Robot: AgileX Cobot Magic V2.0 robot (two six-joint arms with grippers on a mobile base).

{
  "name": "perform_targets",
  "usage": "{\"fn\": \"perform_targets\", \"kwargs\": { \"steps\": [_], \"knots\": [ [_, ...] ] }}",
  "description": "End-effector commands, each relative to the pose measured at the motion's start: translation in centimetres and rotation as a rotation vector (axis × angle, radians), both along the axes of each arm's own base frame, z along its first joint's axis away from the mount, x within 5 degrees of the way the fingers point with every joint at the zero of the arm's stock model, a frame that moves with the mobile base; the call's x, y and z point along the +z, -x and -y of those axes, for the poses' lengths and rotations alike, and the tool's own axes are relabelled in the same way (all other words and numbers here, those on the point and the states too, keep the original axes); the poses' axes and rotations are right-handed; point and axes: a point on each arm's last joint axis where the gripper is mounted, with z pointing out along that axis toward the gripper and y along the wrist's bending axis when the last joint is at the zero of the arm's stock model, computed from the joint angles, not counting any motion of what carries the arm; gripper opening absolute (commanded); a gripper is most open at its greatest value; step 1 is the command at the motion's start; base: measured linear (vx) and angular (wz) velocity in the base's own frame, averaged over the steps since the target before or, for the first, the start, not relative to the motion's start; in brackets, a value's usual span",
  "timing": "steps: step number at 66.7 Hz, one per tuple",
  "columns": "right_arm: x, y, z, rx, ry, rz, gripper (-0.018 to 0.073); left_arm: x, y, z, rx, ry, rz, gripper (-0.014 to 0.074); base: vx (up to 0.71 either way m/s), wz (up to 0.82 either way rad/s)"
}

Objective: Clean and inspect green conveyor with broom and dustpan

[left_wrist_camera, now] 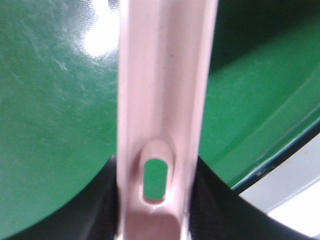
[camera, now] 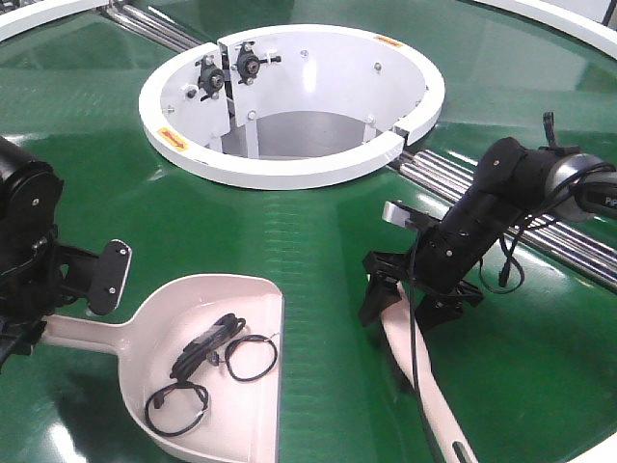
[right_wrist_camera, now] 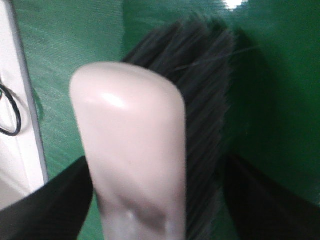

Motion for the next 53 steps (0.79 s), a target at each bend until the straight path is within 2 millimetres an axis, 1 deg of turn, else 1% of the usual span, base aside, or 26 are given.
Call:
{"fn": "perform_targets", "kwargs": {
  "steps": [1,20,27,39,53],
  "knots": [
    [2.7,0.3,0.2,0.029,-0.036,0.018,0.0599,1.7,0.2,0.2,0.01,0.013,0.047,-0.0022,0.0,0.0],
    [2.7,0.4,0.1,0.028,-0.038,0.018,0.0591,1.7,0.2,0.2,0.01,0.013,0.047,-0.0022,0.0,0.0],
    [3.2,0.4,0.1,0.03,-0.043,0.041,0.0591,1.7,0.2,0.2,0.01,0.013,0.047,-0.0022,0.0,0.0],
    [5.1,-0.1,0.2,0.033,-0.032,0.12,0.0591,1.7,0.2,0.2,0.01,0.013,0.047,-0.0022,0.0,0.0],
    [8.4,-0.3,0.4,0.015,-0.02,0.258,0.0591,1.7,0.1,0.2,0.01,0.014,0.048,-0.0024,0.0,0.0]
  ]
}}
